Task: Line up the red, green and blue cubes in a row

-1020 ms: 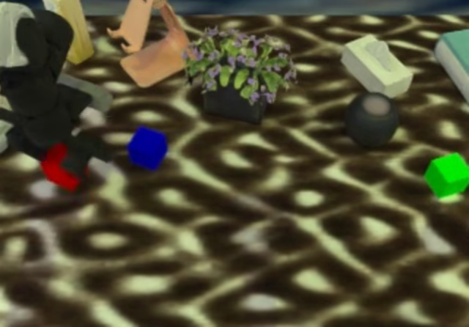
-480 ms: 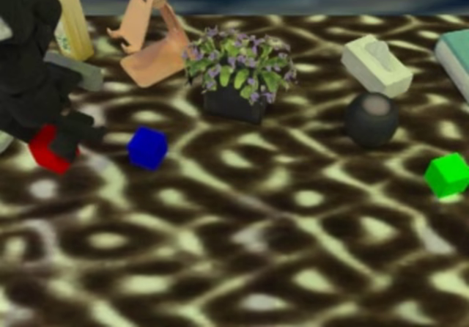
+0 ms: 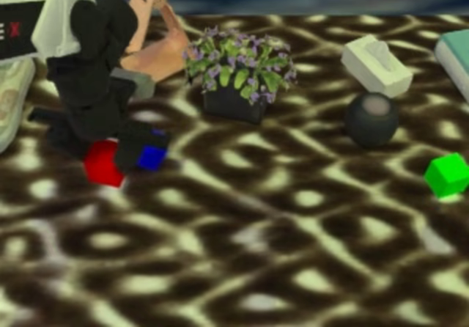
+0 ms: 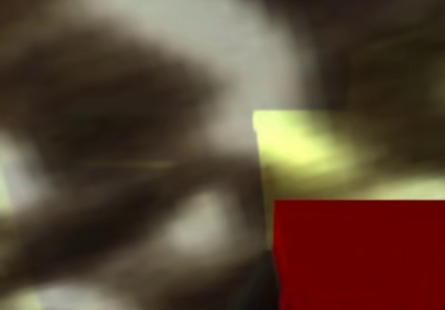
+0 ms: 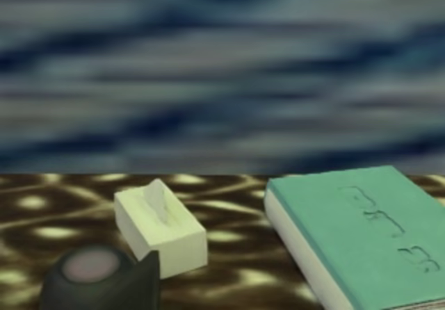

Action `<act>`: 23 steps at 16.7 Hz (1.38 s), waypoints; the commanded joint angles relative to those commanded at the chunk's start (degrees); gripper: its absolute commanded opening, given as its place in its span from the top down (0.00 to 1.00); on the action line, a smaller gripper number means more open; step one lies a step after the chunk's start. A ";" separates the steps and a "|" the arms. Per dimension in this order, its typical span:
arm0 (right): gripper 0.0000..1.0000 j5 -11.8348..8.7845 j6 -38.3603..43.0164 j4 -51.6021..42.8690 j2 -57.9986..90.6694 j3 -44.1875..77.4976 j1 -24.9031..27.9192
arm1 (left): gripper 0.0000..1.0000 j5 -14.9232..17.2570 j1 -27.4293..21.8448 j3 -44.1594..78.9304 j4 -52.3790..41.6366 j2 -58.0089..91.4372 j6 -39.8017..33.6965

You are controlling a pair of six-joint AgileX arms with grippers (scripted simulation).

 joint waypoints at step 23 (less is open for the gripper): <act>0.00 0.00 0.00 0.00 0.00 0.00 0.00 | 1.00 -1.05 -19.97 -12.78 12.33 -1.54 -36.79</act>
